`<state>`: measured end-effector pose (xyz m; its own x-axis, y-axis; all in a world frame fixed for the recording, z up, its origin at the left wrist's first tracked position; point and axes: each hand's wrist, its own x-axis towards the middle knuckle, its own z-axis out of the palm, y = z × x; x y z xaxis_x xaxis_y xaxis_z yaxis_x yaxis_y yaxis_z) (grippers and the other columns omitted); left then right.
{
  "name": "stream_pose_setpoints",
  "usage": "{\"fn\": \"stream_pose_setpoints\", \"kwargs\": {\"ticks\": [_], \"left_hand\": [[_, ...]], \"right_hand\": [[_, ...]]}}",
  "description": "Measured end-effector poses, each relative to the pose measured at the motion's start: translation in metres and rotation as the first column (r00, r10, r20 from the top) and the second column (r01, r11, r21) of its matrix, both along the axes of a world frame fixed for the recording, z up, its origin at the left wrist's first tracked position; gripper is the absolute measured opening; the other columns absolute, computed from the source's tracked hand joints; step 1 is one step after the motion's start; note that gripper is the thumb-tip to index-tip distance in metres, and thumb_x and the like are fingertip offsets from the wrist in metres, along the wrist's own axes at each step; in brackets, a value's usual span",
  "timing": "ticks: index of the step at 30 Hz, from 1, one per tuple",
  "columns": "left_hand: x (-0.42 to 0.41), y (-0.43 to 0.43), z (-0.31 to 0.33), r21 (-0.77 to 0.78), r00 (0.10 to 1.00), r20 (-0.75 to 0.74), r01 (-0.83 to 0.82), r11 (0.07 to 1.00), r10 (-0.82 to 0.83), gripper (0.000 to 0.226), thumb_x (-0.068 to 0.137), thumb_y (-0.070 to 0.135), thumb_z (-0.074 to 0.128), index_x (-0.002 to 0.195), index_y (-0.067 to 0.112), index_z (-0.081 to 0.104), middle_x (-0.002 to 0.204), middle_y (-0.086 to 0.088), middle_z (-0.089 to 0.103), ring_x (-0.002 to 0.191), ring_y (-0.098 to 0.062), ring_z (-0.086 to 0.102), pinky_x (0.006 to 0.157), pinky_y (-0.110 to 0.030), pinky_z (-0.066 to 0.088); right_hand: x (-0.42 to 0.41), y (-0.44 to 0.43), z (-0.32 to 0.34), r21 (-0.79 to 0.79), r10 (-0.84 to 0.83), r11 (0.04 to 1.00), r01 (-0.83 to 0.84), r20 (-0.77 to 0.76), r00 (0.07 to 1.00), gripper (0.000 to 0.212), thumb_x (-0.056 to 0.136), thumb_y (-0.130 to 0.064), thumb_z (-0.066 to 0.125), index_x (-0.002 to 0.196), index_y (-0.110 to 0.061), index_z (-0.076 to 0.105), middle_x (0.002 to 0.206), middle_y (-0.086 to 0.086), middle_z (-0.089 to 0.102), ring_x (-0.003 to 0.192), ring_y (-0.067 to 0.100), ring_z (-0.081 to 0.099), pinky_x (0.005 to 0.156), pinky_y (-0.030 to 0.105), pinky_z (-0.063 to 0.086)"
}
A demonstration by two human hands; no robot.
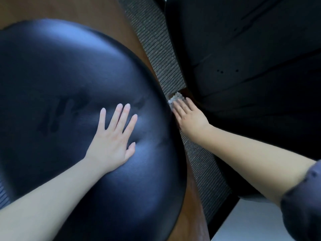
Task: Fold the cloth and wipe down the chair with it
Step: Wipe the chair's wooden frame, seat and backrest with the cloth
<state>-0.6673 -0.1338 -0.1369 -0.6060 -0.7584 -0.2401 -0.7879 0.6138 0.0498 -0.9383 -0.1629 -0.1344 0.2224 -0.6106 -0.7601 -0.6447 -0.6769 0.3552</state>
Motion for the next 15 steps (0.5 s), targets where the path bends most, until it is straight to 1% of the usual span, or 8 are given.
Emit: {"fn": "stream_pose_setpoints", "kwargs": {"ticks": [3, 5, 6, 8, 10, 11, 13, 15], "left_hand": [[0.0, 0.0, 0.0, -0.006, 1.0, -0.009, 0.001, 1.0, -0.001, 0.076, 0.088, 0.047, 0.033, 0.151, 0.005, 0.033, 0.161, -0.024, 0.011, 0.15, -0.038, 0.011, 0.116, -0.066, 0.008], [0.0, 0.0, -0.001, -0.009, 1.0, -0.021, -0.003, 1.0, 0.003, 0.076, 0.088, 0.047, 0.033, 0.151, 0.005, 0.033, 0.161, -0.024, 0.01, 0.15, -0.037, 0.01, 0.116, -0.066, 0.009], [0.0, 0.0, -0.001, -0.011, 1.0, -0.024, -0.003, 1.0, 0.003, 0.076, 0.089, 0.047, 0.033, 0.151, 0.005, 0.032, 0.162, -0.024, 0.009, 0.15, -0.037, 0.009, 0.116, -0.066, 0.009], [0.001, 0.0, -0.002, -0.013, 1.0, -0.022, -0.001, 1.0, 0.001, 0.075, 0.089, 0.047, 0.032, 0.152, 0.005, 0.031, 0.162, -0.024, 0.007, 0.151, -0.037, 0.008, 0.116, -0.066, 0.009], [0.002, 0.0, -0.002, -0.018, 1.0, -0.025, -0.005, 1.0, 0.004, 0.075, 0.089, 0.047, 0.03, 0.152, 0.005, 0.032, 0.162, -0.024, 0.007, 0.15, -0.038, 0.009, 0.116, -0.066, 0.01], [0.002, 0.0, -0.002, -0.019, 0.999, -0.033, -0.007, 1.0, 0.007, 0.075, 0.089, 0.047, 0.03, 0.152, 0.005, 0.032, 0.162, -0.024, 0.007, 0.15, -0.038, 0.01, 0.116, -0.066, 0.01], [0.002, 0.0, -0.002, -0.016, 0.999, -0.044, -0.009, 1.0, 0.008, 0.075, 0.089, 0.047, 0.029, 0.152, 0.005, 0.032, 0.162, -0.024, 0.007, 0.15, -0.038, 0.01, 0.116, -0.066, 0.01], [0.001, 0.001, -0.002, -0.02, 0.999, -0.048, -0.012, 1.0, 0.011, 0.075, 0.089, 0.047, 0.029, 0.152, 0.005, 0.031, 0.162, -0.025, 0.006, 0.15, -0.038, 0.009, 0.116, -0.066, 0.01]], "right_hand": [[-0.003, -0.007, 0.011, 0.069, 0.122, 0.991, -0.112, -0.166, 0.979, 0.059, 0.103, -0.032, 0.014, 0.152, -0.003, -0.004, 0.16, 0.017, -0.006, 0.147, 0.032, -0.008, 0.117, 0.051, -0.011], [-0.006, -0.008, 0.012, 0.096, 0.192, 0.98, -0.174, -0.224, 0.955, 0.061, 0.103, -0.035, 0.016, 0.152, -0.005, -0.003, 0.16, 0.016, -0.003, 0.148, 0.032, -0.007, 0.115, 0.053, -0.014], [-0.006, -0.009, 0.014, 0.102, 0.22, 0.974, -0.201, -0.241, 0.945, 0.061, 0.103, -0.036, 0.017, 0.152, -0.006, -0.002, 0.16, 0.016, -0.001, 0.148, 0.031, -0.006, 0.113, 0.055, -0.016], [-0.006, -0.012, 0.013, 0.1, 0.258, 0.965, -0.242, -0.206, 0.944, 0.061, 0.103, -0.036, 0.021, 0.153, -0.005, 0.005, 0.16, 0.015, 0.008, 0.148, 0.032, 0.002, 0.109, 0.058, -0.017], [-0.004, -0.016, 0.014, 0.068, 0.277, 0.961, -0.269, -0.176, 0.945, 0.061, 0.102, -0.036, 0.025, 0.153, -0.005, 0.01, 0.158, 0.015, 0.015, 0.147, 0.033, 0.009, 0.108, 0.06, -0.016], [-0.003, -0.017, 0.014, 0.056, 0.282, 0.959, -0.277, -0.189, 0.94, 0.062, 0.102, -0.037, 0.025, 0.153, -0.006, 0.008, 0.159, 0.014, 0.013, 0.147, 0.033, 0.007, 0.109, 0.06, -0.015], [0.001, -0.017, 0.012, 0.046, 0.27, 0.962, -0.268, -0.281, 0.921, 0.067, 0.101, -0.042, 0.02, 0.152, -0.007, -0.005, 0.161, 0.013, -0.002, 0.148, 0.032, -0.006, 0.108, 0.06, -0.017], [0.006, -0.011, 0.009, 0.009, 0.216, 0.974, -0.225, -0.326, 0.921, 0.067, 0.101, -0.042, 0.015, 0.15, -0.005, -0.013, 0.16, 0.015, -0.011, 0.146, 0.033, -0.014, 0.109, 0.061, -0.018]]}}
